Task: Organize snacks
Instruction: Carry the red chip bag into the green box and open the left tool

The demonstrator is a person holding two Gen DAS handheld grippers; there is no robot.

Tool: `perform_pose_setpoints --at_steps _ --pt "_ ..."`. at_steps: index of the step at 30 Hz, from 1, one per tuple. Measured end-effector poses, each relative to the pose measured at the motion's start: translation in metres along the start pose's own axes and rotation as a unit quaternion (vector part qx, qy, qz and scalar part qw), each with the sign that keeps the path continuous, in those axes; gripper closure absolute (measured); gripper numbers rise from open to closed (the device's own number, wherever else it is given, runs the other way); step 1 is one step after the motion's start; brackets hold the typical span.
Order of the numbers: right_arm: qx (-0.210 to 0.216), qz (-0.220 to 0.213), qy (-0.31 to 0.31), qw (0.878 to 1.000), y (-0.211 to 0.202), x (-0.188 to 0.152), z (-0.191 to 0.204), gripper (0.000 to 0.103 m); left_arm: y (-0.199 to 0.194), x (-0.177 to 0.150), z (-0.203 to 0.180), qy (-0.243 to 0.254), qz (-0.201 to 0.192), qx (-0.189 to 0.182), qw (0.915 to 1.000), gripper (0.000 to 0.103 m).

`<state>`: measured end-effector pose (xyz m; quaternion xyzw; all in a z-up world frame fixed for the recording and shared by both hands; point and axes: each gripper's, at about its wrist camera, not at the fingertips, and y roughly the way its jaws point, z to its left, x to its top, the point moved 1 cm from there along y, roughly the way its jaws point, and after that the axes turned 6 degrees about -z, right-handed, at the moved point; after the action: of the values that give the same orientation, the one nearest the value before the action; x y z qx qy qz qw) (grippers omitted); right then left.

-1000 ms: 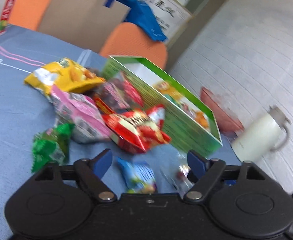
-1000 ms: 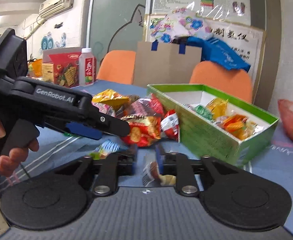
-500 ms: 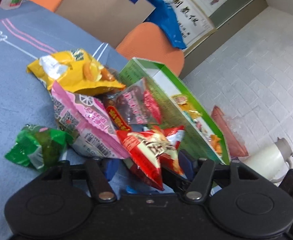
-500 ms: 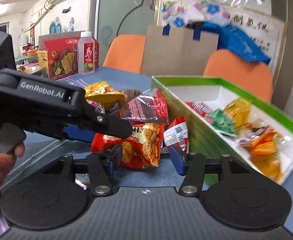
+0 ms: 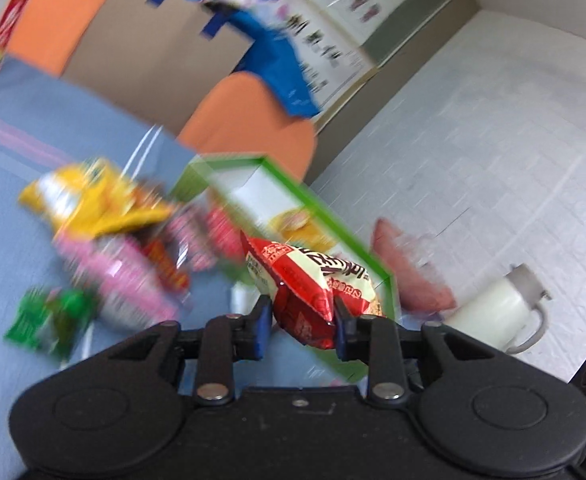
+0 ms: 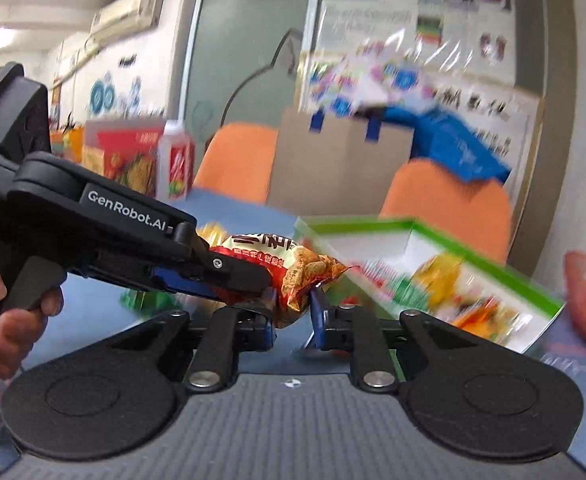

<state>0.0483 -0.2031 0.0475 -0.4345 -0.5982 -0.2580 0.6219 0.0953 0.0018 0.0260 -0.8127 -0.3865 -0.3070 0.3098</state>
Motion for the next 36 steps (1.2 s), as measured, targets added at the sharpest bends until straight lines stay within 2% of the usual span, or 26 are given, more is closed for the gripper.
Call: perform_pose_setpoints --at_steps 5,10,20,21,22,23,24,25,26,28,31,32,36 --pt "-0.030 -0.034 -0.003 0.999 0.010 0.021 -0.022 0.071 0.025 0.030 -0.017 0.020 -0.009 -0.019 0.9996 0.067" --pt "-0.055 -0.034 0.031 0.997 0.034 0.026 -0.048 0.071 0.064 0.047 -0.026 0.056 0.004 -0.010 0.9984 0.068" --pt "-0.088 -0.013 0.082 0.993 0.077 0.010 -0.072 0.071 0.124 0.057 0.004 0.033 0.044 0.000 0.9985 0.065" --pt "-0.091 -0.011 0.078 0.993 0.082 0.008 -0.072 0.070 0.128 0.057 0.006 0.038 0.047 0.009 0.9981 0.055" --pt "-0.094 -0.007 0.070 0.993 0.088 0.005 -0.072 0.068 0.131 0.056 0.009 0.046 0.048 0.021 0.9976 0.040" --pt "-0.095 0.008 0.055 0.994 0.095 0.001 -0.070 0.059 0.133 0.055 0.012 0.055 0.048 0.039 0.9966 0.008" --pt "-0.092 0.036 0.034 0.995 0.104 -0.003 -0.067 0.051 0.129 0.054 0.015 0.063 0.036 0.034 0.9968 0.003" --pt "-0.089 0.059 0.014 0.994 0.106 -0.009 -0.063 0.033 0.123 0.054 0.016 0.063 0.030 0.032 0.9971 0.003" --pt "-0.097 0.056 -0.004 0.994 0.102 -0.014 -0.058 0.025 0.114 0.054 0.015 0.061 0.025 0.031 0.9973 0.000" --pt "-0.119 0.024 -0.026 0.992 0.083 -0.016 -0.050 0.008 0.095 0.053 0.009 0.066 0.022 0.015 0.9974 0.000" --pt "-0.112 -0.008 0.001 0.994 0.048 -0.012 -0.048 0.004 0.056 0.048 -0.008 0.096 0.002 -0.014 0.9953 0.000" --pt "-0.104 -0.016 0.015 0.994 0.037 -0.011 -0.047 0.000 0.045 0.046 -0.013 0.105 -0.003 -0.014 0.9944 0.000" --pt "-0.091 -0.019 0.059 0.994 -0.002 -0.012 -0.043 0.000 0.002 0.029 -0.020 0.107 -0.022 -0.011 0.9939 0.000"
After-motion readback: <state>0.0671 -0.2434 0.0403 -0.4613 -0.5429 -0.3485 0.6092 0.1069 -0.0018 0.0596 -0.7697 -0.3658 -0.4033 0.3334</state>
